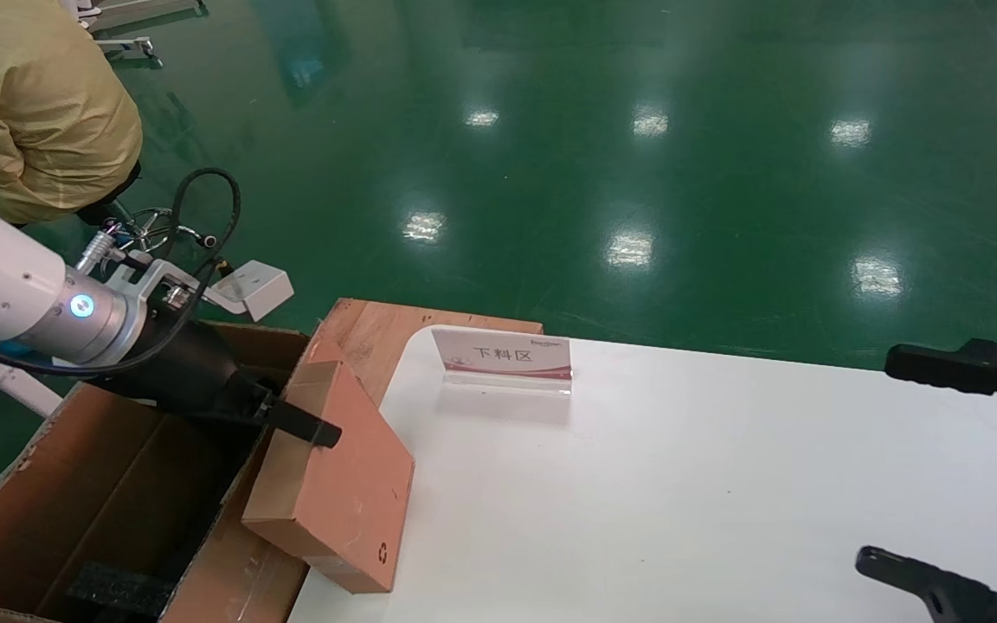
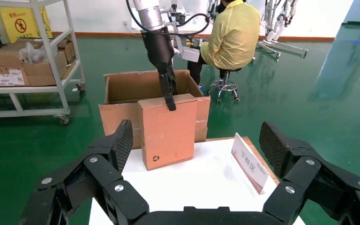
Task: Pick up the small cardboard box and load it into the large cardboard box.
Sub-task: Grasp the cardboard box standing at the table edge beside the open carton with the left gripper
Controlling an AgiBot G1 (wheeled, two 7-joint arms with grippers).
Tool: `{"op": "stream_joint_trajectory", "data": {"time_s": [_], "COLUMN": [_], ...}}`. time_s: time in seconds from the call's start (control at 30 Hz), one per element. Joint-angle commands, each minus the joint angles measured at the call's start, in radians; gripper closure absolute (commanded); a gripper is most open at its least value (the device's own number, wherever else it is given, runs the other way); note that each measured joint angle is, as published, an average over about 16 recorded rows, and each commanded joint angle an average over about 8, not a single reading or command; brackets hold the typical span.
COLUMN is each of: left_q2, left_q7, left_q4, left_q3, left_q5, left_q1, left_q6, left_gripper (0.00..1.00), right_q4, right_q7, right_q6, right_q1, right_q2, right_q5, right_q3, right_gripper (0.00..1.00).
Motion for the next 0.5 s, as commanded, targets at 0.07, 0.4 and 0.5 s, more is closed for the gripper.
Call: {"op": "stream_joint_trajectory", "data": {"time_s": [0.07,0.4,0.5], "left_q2": [-0.005,-0.004,0.001], "left_q7": [0.004,0.018,0.015], "left_q4": [-0.001,-0.002,-0.002], "left_q3": [0.0,-0.008,-0.008], "left_q5": [0.01,-0.04,-0.047], "left_q1": [0.011,0.043,0.04], "left_q6": [-0.03,-0.07,-0.058], "left_gripper": [0.0,0.0,0.0], "right_q4": [0.0,0.0,0.0], "right_q7": [0.0,0.0,-0.001], "right_q6": [0.0,0.0,0.0], "right_q1": [0.0,0.0,0.0], "right_q2": [0.0,0.0,0.0], "right_q5": [0.0,0.001,0.001], "right_q3": [0.0,-0.001,-0.001], "right_gripper": [0.0,0.0,0.0]}}
